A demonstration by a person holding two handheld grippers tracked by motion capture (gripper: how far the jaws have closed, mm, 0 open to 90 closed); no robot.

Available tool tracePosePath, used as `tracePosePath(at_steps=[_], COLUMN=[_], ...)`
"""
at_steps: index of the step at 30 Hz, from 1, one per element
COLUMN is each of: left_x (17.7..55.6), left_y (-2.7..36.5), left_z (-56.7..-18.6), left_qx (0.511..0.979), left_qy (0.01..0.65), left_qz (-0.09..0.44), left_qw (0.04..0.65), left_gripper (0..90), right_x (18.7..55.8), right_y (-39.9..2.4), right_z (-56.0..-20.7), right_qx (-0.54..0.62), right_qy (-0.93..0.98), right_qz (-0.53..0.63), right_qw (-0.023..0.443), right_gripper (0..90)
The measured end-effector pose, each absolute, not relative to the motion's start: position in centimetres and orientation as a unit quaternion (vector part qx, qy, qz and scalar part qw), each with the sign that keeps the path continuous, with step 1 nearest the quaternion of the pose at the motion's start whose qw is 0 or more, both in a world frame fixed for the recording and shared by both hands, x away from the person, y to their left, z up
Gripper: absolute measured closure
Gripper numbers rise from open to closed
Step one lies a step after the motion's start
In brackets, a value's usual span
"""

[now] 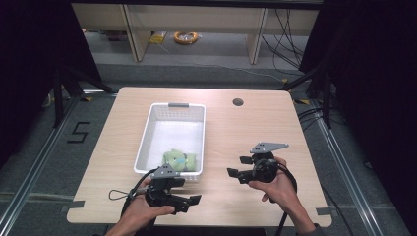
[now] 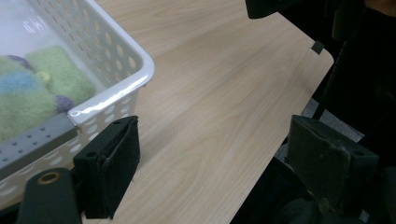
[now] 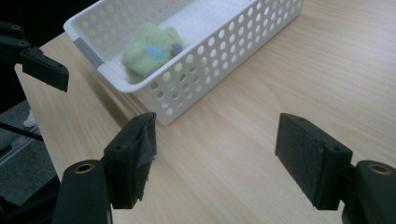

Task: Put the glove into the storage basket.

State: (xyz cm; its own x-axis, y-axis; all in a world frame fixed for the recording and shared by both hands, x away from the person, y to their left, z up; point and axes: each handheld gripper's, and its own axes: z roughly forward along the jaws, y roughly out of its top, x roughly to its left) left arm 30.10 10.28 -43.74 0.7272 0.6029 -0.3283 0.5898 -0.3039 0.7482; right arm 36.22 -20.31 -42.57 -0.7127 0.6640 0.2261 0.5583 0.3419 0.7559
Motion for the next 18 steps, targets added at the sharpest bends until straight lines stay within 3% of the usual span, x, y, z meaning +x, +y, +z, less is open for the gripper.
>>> tracePosePath(at_steps=[18], left_x=[29.2], left_y=[10.0], left_z=[-45.5], left_qx=[0.811], left_qy=[0.364], left_qz=[0.020], left_qw=[0.458], left_gripper=[17.0], right_x=[33.2], right_y=[-22.1], right_z=[-44.0], right_qx=[0.375], right_qy=[0.810], right_qz=[0.448], right_qw=[0.053], right_gripper=[25.8])
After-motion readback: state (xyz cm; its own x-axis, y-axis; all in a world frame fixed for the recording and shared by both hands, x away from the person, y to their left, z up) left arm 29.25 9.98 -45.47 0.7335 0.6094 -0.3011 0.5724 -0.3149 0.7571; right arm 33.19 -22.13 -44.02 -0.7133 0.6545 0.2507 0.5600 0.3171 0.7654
